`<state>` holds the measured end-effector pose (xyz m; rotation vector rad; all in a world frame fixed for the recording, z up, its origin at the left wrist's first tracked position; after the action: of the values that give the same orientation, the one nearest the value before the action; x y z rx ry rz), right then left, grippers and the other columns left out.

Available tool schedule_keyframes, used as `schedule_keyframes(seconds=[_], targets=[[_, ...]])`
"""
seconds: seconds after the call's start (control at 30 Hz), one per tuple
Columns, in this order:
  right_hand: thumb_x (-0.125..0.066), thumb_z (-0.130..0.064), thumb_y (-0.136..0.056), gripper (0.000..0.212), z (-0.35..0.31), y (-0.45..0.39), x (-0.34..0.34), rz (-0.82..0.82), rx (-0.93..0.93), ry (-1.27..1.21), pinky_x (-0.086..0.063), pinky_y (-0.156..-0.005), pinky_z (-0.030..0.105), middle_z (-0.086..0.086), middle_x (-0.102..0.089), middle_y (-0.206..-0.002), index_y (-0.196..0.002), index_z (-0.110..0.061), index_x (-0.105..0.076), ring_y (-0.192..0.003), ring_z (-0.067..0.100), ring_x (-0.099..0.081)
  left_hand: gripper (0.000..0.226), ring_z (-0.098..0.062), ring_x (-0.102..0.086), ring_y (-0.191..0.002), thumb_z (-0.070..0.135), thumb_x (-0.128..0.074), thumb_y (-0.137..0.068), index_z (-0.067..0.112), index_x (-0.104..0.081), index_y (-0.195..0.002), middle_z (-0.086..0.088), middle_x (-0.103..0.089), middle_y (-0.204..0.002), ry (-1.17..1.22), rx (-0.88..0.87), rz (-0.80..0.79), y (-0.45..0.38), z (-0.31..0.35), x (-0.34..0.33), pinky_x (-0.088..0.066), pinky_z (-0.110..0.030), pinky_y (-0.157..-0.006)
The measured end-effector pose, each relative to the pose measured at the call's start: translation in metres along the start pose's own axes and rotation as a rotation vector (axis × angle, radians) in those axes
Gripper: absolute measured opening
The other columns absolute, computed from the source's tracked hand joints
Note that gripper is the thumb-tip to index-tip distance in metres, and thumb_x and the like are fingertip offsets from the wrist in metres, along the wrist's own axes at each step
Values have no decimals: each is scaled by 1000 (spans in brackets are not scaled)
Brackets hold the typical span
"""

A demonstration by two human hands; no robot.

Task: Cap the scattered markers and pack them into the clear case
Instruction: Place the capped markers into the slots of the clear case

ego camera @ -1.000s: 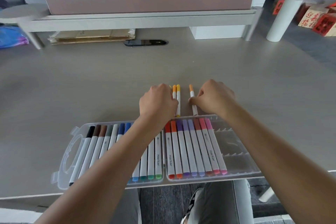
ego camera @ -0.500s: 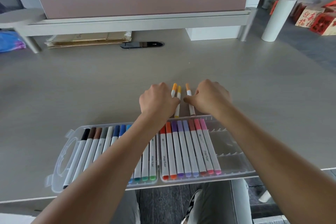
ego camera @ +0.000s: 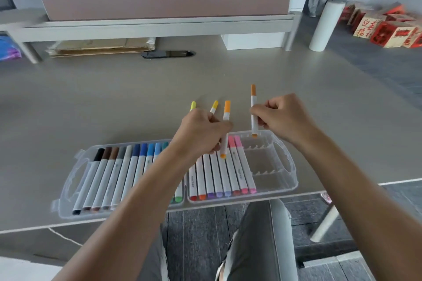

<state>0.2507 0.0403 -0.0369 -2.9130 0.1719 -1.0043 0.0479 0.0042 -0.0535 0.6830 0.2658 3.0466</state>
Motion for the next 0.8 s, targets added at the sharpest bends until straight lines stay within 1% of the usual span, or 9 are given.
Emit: schedule_keyframes(seconds=[0.07,0.13,0.23,0.33,0.4,0.47,0.57,0.7,0.8], targets=[[-71,-30,-79,28,9,11,7,-5,-5,-10,-61,-77,53,6,-73,-61,-60,-10,-75,-73,37,-73,20,-20,-60,-52,20,-66,-82,1,-69,-84,-9,-69,-59,-33,-19,-22,13,1,-13,-53,-30,-56],[-71,-29,-80,29,17,22,12,-11,-7,-22,-61,-77,54,6,-73,-61,-59,-10,-75,-71,38,-72,23,-19,-61,-54,27,-67,-80,11,-67,-96,-7,-72,-68,-96,-26,-16,24,1,-25,-53,-32,-59],[-72,-27,-82,30,26,36,19,-18,-10,-30,-60,-76,51,5,-72,-60,-57,-10,-73,-61,26,-66,24,-16,-63,-61,32,-67,-85,20,-60,-105,-3,-74,-84,-230,-86,2,36,5,-40,-49,-28,-58],[-73,-26,-84,30,30,45,23,-29,-1,-48,-60,-76,47,3,-73,-60,-60,-9,-74,-60,19,-64,28,-21,-66,-78,33,-67,-82,21,-61,-107,-1,-71,-88,-372,-167,42,45,15,-54,-55,-35,-69],[-73,-27,-85,30,32,50,26,-41,4,-62,-60,-76,48,4,-73,-61,-62,-8,-74,-61,23,-66,32,-23,-66,-83,34,-67,-83,21,-61,-111,0,-70,-90,-440,-184,62,49,19,-61,-55,-36,-72],[-73,-30,-83,31,36,52,28,-42,3,-72,-60,-78,51,4,-73,-61,-61,-8,-74,-67,31,-72,30,-23,-64,-88,35,-67,-85,20,-61,-111,1,-69,-90,-516,-203,87,52,20,-67,-50,-33,-68],[-73,-33,-81,30,41,54,31,-39,-10,-78,-62,-79,54,4,-74,-62,-61,-10,-75,-75,34,-73,27,-24,-61,-94,35,-65,-87,20,-65,-110,2,-69,-94,-599,-246,147,56,21,-71,-43,-31,-66],[-72,-37,-77,29,47,53,34,-35,-23,-86,-61,-80,57,5,-74,-63,-61,-12,-75,-76,37,-73,25,-23,-63,-90,31,-63,-88,21,-67,-110,3,-70,-93,-617,-258,168,59,20,-73,-46,-31,-66],[-72,-32,-81,29,49,54,31,-50,-19,-92,-61,-80,57,5,-75,-64,-61,-11,-75,-76,37,-74,27,-20,-64,-87,32,-65,-90,24,-66,-115,4,-71,-95,-615,-260,174,58,18,-71,-48,-31,-67]])
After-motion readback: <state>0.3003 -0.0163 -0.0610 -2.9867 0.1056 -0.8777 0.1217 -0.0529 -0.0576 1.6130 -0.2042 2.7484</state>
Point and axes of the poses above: each hand's wrist, its own y-axis away from the middle knuckle, its own x-axis out of the back of the hand, z = x × y, the point moved 7 cm from there along -y, towards the middle knuckle
